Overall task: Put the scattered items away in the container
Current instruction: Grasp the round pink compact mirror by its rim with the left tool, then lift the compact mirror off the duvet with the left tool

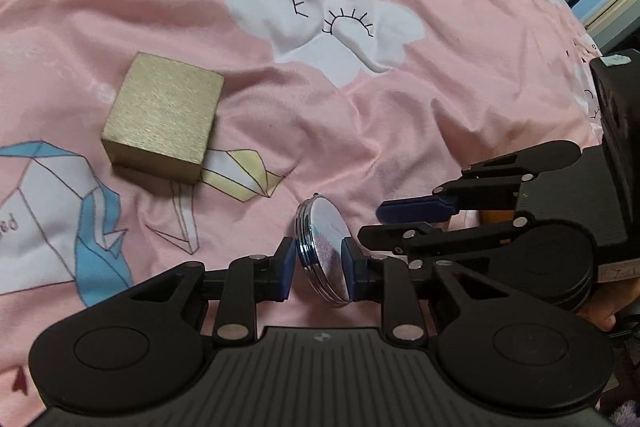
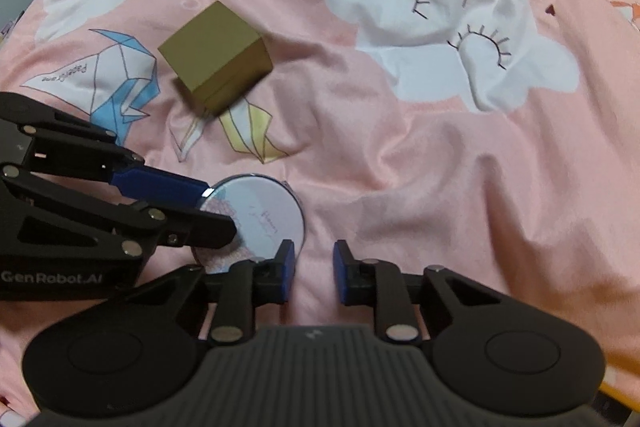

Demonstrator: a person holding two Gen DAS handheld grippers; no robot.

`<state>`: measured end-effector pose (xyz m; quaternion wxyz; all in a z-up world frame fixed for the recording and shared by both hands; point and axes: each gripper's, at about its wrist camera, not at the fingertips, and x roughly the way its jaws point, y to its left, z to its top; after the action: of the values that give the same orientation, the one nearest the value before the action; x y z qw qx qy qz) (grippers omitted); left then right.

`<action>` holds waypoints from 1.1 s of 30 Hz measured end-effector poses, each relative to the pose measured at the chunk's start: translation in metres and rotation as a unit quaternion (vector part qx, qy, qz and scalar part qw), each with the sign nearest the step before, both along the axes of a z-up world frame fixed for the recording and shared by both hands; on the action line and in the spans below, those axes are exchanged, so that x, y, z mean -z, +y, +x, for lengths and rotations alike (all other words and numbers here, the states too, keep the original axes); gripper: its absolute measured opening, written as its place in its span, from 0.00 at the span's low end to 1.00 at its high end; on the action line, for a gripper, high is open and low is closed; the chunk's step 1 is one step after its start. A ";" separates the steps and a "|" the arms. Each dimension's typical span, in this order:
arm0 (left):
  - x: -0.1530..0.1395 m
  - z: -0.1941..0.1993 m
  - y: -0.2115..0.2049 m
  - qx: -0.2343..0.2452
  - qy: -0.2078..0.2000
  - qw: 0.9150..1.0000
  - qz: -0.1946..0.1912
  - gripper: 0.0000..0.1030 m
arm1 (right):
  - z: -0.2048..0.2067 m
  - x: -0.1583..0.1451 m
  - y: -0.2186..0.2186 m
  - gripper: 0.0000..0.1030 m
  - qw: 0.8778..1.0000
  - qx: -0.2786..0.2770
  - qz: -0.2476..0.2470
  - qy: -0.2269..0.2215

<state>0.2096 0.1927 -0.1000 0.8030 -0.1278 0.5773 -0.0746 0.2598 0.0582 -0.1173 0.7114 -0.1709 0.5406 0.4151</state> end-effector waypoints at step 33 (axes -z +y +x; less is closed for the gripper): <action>-0.054 -0.024 0.054 -0.113 -0.026 0.991 0.071 0.15 | -0.002 -0.044 0.051 0.59 0.982 -0.125 0.110 -0.093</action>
<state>0.1851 0.2465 -0.0464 0.8279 -0.1330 0.5421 0.0543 0.2577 0.1094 -0.0731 0.7158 -0.1952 0.3975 0.5399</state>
